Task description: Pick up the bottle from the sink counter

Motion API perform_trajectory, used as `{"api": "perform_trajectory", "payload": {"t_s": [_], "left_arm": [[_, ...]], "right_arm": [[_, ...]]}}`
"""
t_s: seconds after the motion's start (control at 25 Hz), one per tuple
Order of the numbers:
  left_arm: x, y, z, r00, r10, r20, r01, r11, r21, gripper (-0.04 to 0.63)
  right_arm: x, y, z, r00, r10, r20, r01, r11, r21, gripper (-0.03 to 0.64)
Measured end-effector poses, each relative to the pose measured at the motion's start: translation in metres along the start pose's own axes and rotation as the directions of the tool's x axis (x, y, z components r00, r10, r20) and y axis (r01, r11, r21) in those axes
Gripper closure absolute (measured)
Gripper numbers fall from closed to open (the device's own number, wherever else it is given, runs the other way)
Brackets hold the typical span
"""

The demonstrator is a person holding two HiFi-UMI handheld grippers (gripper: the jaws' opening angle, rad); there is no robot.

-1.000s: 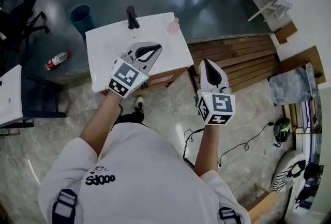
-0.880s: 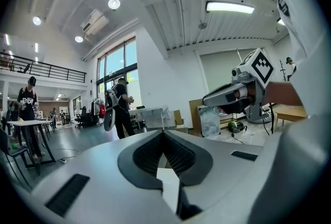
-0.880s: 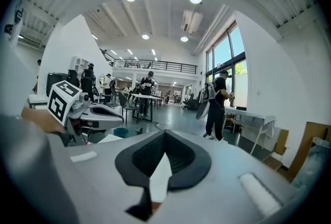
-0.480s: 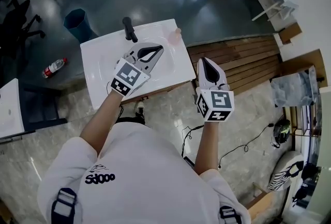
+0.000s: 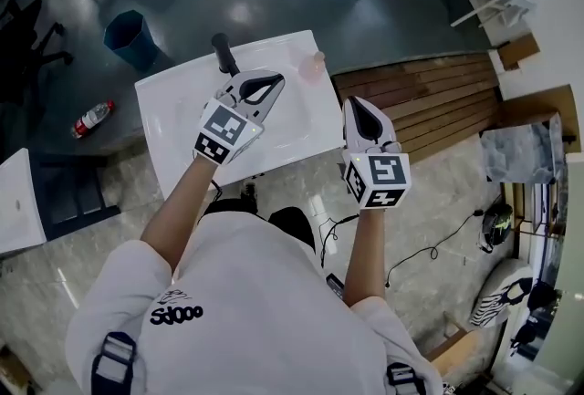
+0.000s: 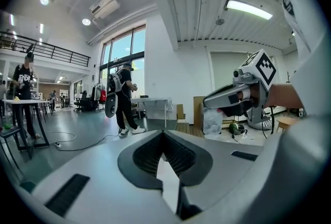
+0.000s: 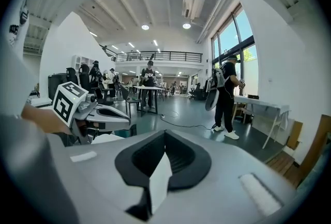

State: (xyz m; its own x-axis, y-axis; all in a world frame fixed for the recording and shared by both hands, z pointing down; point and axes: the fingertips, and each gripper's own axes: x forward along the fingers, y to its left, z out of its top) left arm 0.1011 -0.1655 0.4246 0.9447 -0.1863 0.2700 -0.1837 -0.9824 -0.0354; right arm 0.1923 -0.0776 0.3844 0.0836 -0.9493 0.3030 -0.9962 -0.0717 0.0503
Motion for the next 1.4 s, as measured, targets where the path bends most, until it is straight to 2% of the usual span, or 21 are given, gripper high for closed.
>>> {"api": "perform_trajectory", "payload": {"t_s": [0.2,0.28,0.4,0.6,0.72,0.92,1.12,1.4], "left_arm": [[0.014,0.004,-0.013,0.999,0.013,-0.044,-0.014,0.999,-0.036,0.591],[0.023,0.009,-0.014,0.999,0.023,-0.038,-0.025,0.999,-0.040,0.591],[0.031,0.016,-0.018,0.996,0.067,-0.054,-0.071,0.996,-0.060,0.591],[0.036,0.021,-0.038,0.981,0.145,-0.126,-0.159,0.981,-0.107,0.591],[0.042,0.028,-0.039,0.972,0.194,-0.134,-0.211,0.969,-0.132,0.591],[0.044,0.039,-0.059,0.950,0.257,-0.176,-0.286,0.944,-0.164,0.591],[0.050,0.040,-0.078,0.929,0.290,-0.229,-0.331,0.929,-0.166,0.591],[0.055,0.043,-0.101,0.920,0.292,-0.263,-0.347,0.917,-0.195,0.591]], "right_arm": [[0.019,-0.014,-0.010,0.999,0.027,-0.029,-0.027,1.000,0.005,0.602],[0.031,-0.024,-0.011,0.998,0.044,-0.036,-0.043,0.999,0.013,0.575],[0.048,-0.035,-0.017,0.995,0.082,-0.052,-0.081,0.996,0.022,0.566],[0.081,-0.047,-0.035,0.981,0.167,-0.101,-0.166,0.986,0.018,0.543],[0.104,-0.055,-0.047,0.967,0.216,-0.135,-0.216,0.976,0.011,0.521],[0.146,-0.061,-0.076,0.947,0.260,-0.191,-0.259,0.965,0.031,0.452],[0.172,-0.062,-0.108,0.927,0.293,-0.234,-0.289,0.956,0.049,0.425],[0.202,-0.057,-0.135,0.916,0.298,-0.270,-0.300,0.953,0.037,0.416]]}}
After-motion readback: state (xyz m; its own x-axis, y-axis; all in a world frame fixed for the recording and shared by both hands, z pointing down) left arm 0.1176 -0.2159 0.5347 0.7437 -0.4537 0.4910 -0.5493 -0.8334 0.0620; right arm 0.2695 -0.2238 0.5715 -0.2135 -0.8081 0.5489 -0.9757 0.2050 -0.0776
